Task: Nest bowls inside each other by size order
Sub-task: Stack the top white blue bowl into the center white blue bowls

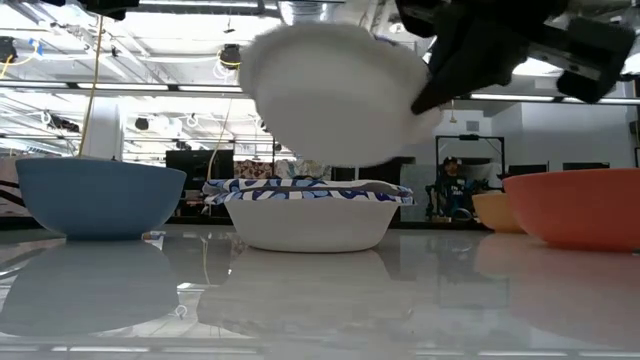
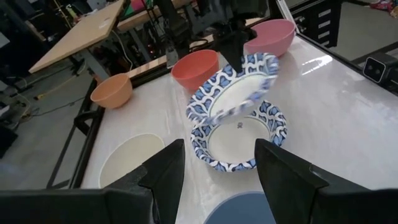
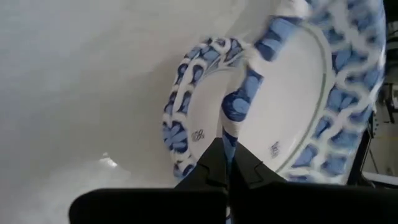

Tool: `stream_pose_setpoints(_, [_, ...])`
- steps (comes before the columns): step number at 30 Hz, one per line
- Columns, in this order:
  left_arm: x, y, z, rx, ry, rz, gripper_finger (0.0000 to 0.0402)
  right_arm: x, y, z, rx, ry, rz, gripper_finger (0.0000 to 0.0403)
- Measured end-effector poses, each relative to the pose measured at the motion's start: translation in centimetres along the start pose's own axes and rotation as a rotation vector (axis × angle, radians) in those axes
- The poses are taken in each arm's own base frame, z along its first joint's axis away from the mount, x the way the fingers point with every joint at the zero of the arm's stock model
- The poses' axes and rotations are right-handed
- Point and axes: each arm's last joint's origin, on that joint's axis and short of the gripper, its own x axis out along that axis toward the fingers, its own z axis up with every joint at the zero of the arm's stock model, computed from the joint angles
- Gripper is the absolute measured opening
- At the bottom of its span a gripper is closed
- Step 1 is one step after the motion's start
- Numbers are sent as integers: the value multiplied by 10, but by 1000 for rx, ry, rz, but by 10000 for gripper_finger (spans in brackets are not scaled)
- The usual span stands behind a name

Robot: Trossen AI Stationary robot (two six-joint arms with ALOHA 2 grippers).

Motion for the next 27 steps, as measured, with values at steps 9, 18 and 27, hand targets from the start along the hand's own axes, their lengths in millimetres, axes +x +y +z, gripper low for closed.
stream_pose_setpoints(9, [0,0,-1,3,8,-2,185,14,0,-6,-12,40,18,8])
stream_pose_setpoints(18, [0,0,-1,3,8,-2,185,31,1,-13,-20,86,37,8])
stream_pose_setpoints(27, [0,0,-1,2,8,-2,185,35,2,-14,-12,86,50,8])
